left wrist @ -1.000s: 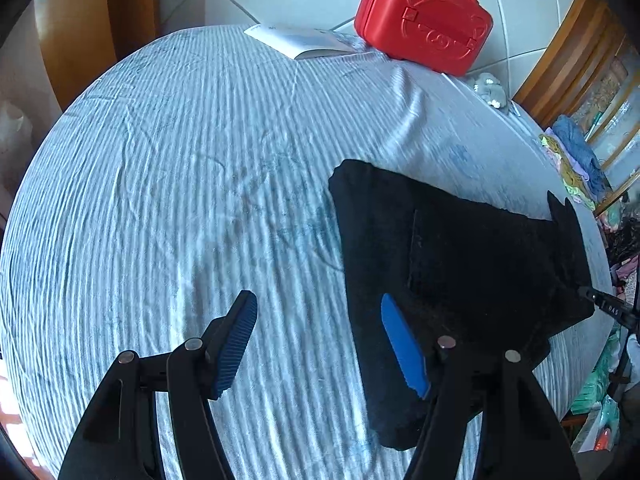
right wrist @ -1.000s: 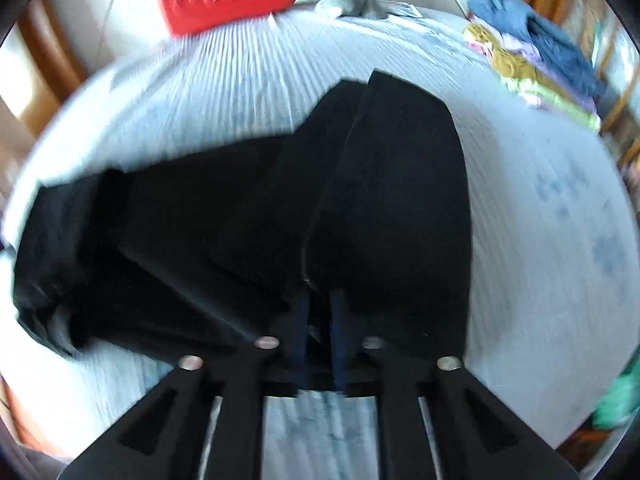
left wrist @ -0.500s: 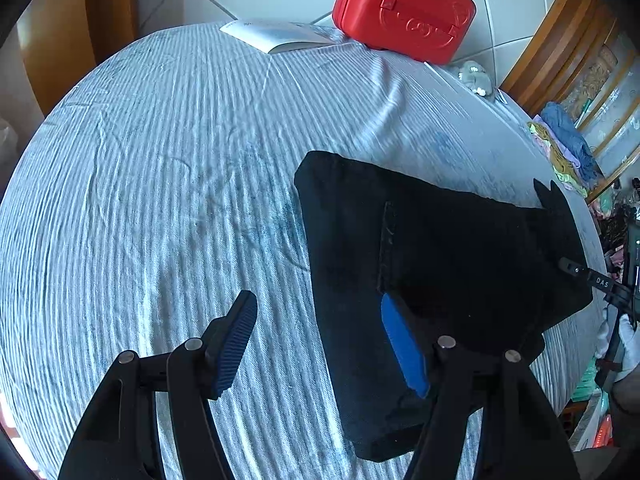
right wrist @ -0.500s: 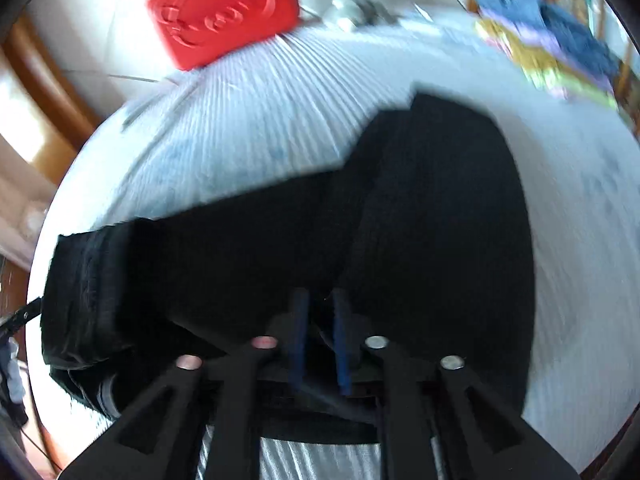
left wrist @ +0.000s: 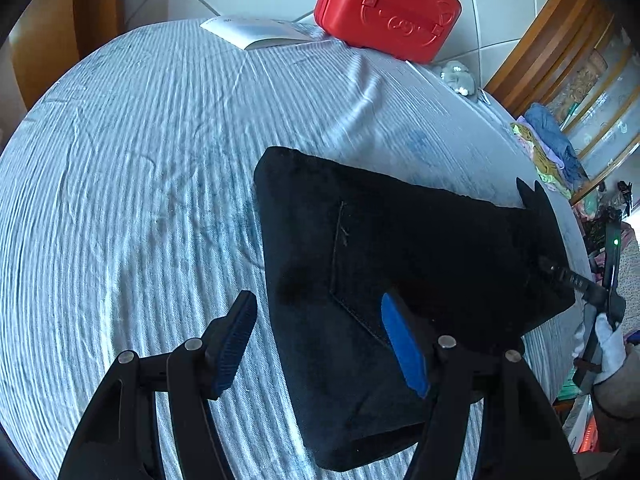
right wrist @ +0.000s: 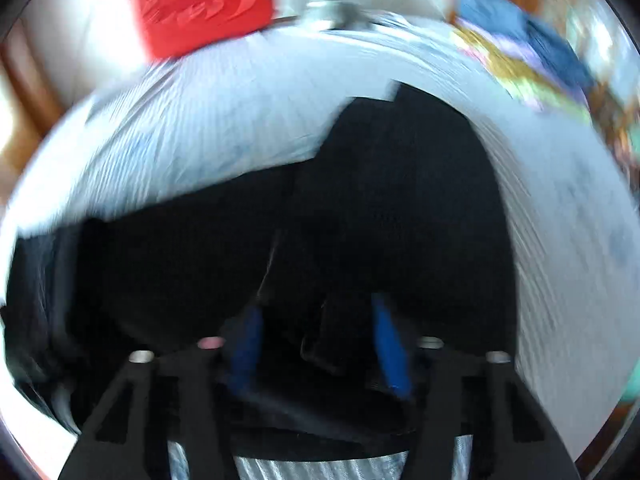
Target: Fold clothes
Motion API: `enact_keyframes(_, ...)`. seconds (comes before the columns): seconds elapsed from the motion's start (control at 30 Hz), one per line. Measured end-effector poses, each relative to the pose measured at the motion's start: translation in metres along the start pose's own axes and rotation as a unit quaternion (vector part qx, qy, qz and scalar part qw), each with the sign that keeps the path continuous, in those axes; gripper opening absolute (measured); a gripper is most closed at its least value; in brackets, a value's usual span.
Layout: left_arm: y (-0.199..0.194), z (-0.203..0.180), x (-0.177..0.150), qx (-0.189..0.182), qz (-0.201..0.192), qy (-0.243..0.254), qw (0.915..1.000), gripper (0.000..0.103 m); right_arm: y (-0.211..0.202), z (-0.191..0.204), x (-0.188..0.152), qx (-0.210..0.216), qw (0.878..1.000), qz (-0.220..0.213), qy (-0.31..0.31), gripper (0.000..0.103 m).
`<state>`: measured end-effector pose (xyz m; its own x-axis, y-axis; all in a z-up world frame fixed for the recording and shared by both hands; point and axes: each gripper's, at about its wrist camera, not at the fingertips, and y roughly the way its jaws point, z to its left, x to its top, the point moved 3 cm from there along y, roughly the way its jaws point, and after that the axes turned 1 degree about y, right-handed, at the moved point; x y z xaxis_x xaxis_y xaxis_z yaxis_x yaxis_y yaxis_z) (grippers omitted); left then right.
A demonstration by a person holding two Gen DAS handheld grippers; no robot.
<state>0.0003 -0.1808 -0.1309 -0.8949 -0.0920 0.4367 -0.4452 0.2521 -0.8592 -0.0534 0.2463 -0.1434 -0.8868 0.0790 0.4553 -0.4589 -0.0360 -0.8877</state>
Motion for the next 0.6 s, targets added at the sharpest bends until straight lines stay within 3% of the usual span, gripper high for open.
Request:
enact_keyframes(0.03,0.001,0.000,0.000,0.001,0.001,0.002,1.0000,0.066,0.002,-0.002,0.002,-0.009,1.000,0.001,-0.005,0.025)
enact_keyframes(0.13,0.003,-0.002,0.001,0.007,0.004,0.010,0.9999,0.066,0.003,0.022,-0.004,-0.070,0.993,-0.014,-0.097,0.026)
enact_keyframes(0.2,0.003,-0.003,0.002,0.009,0.005,0.013,0.9999,0.066,0.002,0.025,-0.004,-0.070,0.992,-0.015,-0.105,0.023)
enact_keyframes(0.27,0.003,-0.004,0.002,0.010,0.005,0.017,0.9998,0.066,-0.004,-0.001,0.004,0.016,1.000,0.006,0.001,0.021)
enact_keyframes(0.3,0.004,-0.004,0.002,0.010,0.006,0.019,0.9997,0.066,-0.007,-0.015,0.005,0.076,0.995,0.011,0.062,0.021)
enact_keyframes(0.33,0.004,-0.004,0.002,0.011,0.006,0.021,0.9997,0.066,-0.015,-0.028,0.005,0.144,0.983,0.005,0.116,0.021)
enact_keyframes(0.43,0.004,-0.004,0.003,0.010,0.007,0.025,0.9996,0.066,-0.048,-0.023,0.003,0.213,0.970,-0.012,0.114,0.021)
enact_keyframes(0.5,0.002,-0.004,0.003,0.008,0.007,0.026,0.9996,0.066,-0.068,-0.001,-0.005,0.238,0.968,-0.011,0.077,0.021)
enact_keyframes(0.6,-0.002,-0.005,0.004,0.004,0.005,0.029,0.9996,0.066,-0.077,0.048,-0.033,0.228,0.973,0.021,-0.019,0.021)
